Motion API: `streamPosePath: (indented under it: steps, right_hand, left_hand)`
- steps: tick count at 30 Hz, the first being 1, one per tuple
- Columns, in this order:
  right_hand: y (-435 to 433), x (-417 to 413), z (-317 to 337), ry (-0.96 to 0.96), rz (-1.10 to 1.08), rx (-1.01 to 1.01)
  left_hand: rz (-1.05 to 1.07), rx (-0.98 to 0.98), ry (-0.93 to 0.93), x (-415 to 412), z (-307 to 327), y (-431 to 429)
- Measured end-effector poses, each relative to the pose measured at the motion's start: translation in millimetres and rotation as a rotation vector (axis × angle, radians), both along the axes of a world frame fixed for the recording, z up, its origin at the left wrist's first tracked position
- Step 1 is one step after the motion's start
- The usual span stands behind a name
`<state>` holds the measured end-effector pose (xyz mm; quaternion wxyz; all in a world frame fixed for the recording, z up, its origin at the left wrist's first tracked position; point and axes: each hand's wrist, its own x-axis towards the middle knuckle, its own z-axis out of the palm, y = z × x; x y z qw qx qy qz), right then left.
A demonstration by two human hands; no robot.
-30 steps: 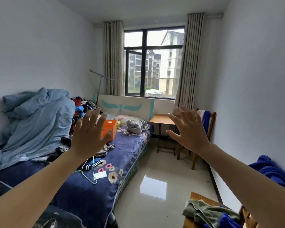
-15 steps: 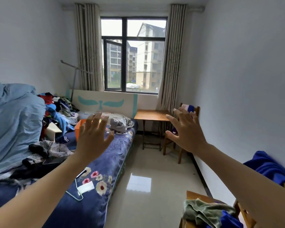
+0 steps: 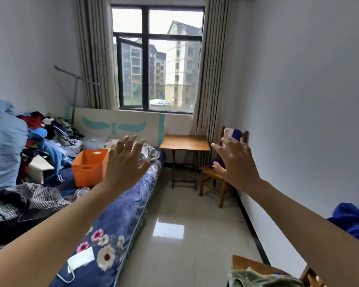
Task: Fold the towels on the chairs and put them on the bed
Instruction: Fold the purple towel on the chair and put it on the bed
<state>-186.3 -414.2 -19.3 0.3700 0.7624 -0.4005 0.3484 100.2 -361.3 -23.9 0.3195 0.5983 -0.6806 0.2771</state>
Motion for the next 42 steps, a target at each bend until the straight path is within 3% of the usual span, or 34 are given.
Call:
streamPosePath:
  steps: [8,17,31,42]
  right_hand:
    - [-113,14,-45,0.039,0.003,0.022]
    - [-247,30,-56,0.071,-0.078,0.089]
    - [-423,-41,-112,0.034,-0.228,0.194]
    - [-613,-115,-138,-0.075,-0.271,0.348]
  left_hand:
    - [-0.016,0.078,-0.023,39,-46,-114]
    - [-0.059,0.109,0.103,77,-63,-274]
    - [-0.233,0.272,0.078,-20,-118,-506]
    - [-0.258,0.391,0.206,-98,-140,-692]
